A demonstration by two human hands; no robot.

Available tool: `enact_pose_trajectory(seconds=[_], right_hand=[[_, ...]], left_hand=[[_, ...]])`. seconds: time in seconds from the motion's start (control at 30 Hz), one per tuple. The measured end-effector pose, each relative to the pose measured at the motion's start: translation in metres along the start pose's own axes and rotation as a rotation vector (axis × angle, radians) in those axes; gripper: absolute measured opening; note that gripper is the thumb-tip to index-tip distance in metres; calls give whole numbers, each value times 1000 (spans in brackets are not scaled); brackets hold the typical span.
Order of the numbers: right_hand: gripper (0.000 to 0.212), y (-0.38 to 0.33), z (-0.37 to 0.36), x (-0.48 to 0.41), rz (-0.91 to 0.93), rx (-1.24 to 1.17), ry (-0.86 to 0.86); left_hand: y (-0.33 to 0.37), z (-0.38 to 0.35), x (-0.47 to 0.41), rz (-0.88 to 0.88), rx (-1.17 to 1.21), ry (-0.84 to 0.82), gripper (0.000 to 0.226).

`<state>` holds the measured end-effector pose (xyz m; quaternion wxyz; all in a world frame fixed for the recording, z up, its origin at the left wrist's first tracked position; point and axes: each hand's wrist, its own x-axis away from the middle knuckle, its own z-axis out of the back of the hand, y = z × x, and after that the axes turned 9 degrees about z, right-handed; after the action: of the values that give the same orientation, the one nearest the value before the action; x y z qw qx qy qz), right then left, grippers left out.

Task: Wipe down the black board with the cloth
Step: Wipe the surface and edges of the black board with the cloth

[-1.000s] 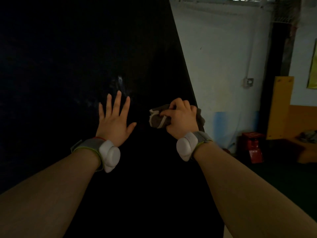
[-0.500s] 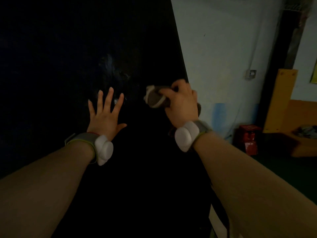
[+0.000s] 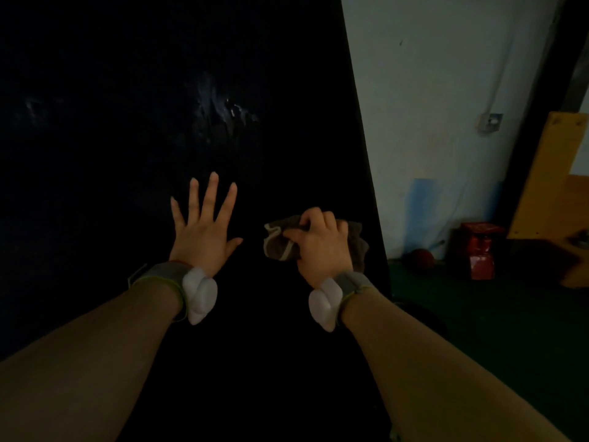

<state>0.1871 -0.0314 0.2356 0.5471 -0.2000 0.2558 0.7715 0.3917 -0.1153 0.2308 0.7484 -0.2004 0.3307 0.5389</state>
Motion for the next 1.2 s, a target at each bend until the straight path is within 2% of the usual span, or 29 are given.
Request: enact_pose_trajectory(seconds=[0.13, 0.23, 0.33, 0.43, 0.47, 0.53, 0.63, 0.7, 0.87, 1.0, 1.2], right_hand=[[37, 0, -12, 10, 0, 18, 0], [37, -6, -20, 18, -2, 32, -18], [33, -13, -25, 26, -45, 18, 61], [38, -4, -23, 34, 49, 4, -70], [39, -2, -19, 34, 50, -19, -50], [35, 1, -3, 30, -2, -69, 107], [32, -2, 17, 13, -44, -75, 343], [30, -2, 21, 2, -69, -46, 388], [32, -3, -8, 6, -169, -36, 278], [28, -8, -23, 16, -144, -53, 268], [25, -14, -47, 38, -141, -72, 244]], left_hand=[[-5, -10, 14, -33, 15, -4, 106], [-5, -16, 16, -37, 1, -23, 119], [-6, -23, 14, -48, -18, -15, 130], [-7, -25, 14, -57, -14, -25, 135], [-7, -27, 14, -59, -10, -29, 136], [-6, -29, 14, -52, -5, -17, 136], [-5, -29, 14, -44, -13, 13, 134], [-4, -29, 16, -57, -20, 33, 130], [-6, -31, 22, -97, -19, 52, 112], [-7, -43, 40, -97, 40, 93, 95], [-11, -70, 74, -145, 115, 110, 91]])
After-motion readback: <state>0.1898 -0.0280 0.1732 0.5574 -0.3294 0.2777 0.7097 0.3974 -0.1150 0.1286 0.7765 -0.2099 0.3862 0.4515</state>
